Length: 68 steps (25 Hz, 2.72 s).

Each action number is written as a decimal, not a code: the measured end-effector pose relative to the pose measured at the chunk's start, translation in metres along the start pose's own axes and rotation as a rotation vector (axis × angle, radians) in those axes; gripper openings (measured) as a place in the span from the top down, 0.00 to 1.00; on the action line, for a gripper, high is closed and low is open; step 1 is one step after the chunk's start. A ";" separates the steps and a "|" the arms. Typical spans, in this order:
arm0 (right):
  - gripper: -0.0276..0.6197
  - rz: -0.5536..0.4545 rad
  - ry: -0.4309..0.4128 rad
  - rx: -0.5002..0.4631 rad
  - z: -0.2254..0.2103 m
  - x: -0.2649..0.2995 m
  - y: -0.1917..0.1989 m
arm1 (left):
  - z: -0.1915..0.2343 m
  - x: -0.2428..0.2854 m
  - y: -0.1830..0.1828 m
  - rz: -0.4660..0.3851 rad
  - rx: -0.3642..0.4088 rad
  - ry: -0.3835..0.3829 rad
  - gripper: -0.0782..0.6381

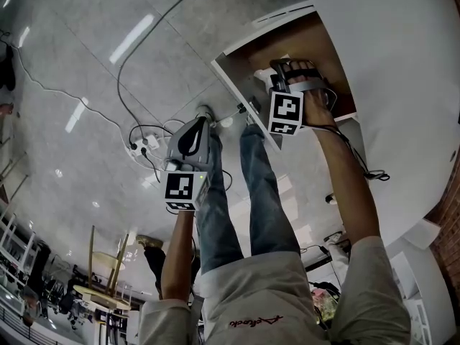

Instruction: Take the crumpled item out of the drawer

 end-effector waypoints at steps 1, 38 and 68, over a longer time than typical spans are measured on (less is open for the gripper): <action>0.76 0.005 0.000 -0.007 -0.002 0.003 0.000 | 0.000 0.000 0.001 0.001 -0.001 0.000 0.88; 0.93 -0.008 0.004 0.188 -0.009 -0.013 0.001 | -0.007 -0.005 0.003 -0.009 0.019 0.011 0.88; 0.93 0.022 0.362 0.390 0.032 -0.142 0.012 | -0.035 -0.022 0.008 -0.014 0.059 0.035 0.88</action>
Point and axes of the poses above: the fingertips, and each gripper's own axes: x forward along the fingers, z to its left, y out of its underside, the point moved 1 cm from there along -x, backward along the fingers, and after that the axes turned 10 degrees about -x, right-handed, at the moved point
